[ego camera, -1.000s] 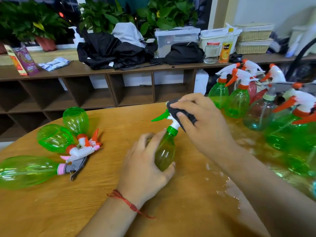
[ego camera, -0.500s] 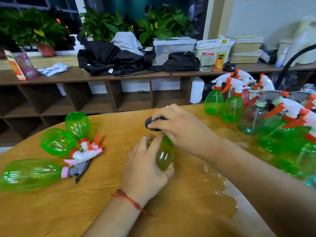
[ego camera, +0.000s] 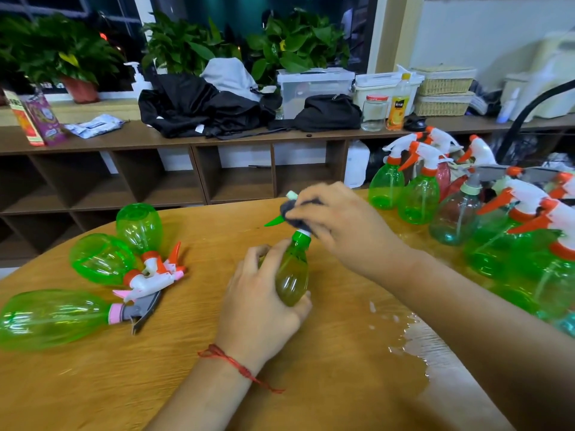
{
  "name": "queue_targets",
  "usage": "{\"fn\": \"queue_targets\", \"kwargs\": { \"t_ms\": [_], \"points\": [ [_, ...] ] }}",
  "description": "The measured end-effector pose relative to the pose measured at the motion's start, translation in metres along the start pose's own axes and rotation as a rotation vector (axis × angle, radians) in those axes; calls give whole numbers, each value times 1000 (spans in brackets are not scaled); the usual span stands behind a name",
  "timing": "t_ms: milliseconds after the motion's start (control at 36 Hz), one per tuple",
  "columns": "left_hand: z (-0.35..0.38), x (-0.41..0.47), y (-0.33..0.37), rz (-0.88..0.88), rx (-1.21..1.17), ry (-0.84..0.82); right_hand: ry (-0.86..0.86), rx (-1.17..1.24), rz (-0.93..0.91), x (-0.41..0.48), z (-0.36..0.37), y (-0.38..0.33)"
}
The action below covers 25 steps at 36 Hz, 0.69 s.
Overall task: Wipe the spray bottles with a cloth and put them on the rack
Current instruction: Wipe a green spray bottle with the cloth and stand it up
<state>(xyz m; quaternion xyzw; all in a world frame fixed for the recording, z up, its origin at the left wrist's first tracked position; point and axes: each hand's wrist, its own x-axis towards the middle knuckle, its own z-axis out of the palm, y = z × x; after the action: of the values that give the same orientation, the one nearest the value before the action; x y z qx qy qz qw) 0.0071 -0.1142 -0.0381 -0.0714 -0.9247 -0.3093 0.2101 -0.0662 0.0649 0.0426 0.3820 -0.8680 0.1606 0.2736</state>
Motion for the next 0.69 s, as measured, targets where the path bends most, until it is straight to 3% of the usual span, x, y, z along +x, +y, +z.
{"fn": "queue_targets", "kwargs": {
  "t_ms": [83, 222, 389, 500, 611, 694],
  "points": [
    [0, 0, -2, -4, -32, 9, -97, 33, -84, -6, 1, -3],
    [0, -1, 4, 2, -82, 25, 69, 101, 154, 2, -11, 13],
    [-1, 1, -3, -49, -121, 42, -66, 79, 7, -7, -4, 2],
    [-1, 0, 2, -34, -131, 48, 69, 122, 164, 5, -9, 15],
    [-2, 2, -3, -75, -204, 89, 31, 179, 128, -3, -4, 12],
    [-2, 4, -6, -114, -252, 91, 15, 301, 242, -10, -1, 16]
  ]
}}
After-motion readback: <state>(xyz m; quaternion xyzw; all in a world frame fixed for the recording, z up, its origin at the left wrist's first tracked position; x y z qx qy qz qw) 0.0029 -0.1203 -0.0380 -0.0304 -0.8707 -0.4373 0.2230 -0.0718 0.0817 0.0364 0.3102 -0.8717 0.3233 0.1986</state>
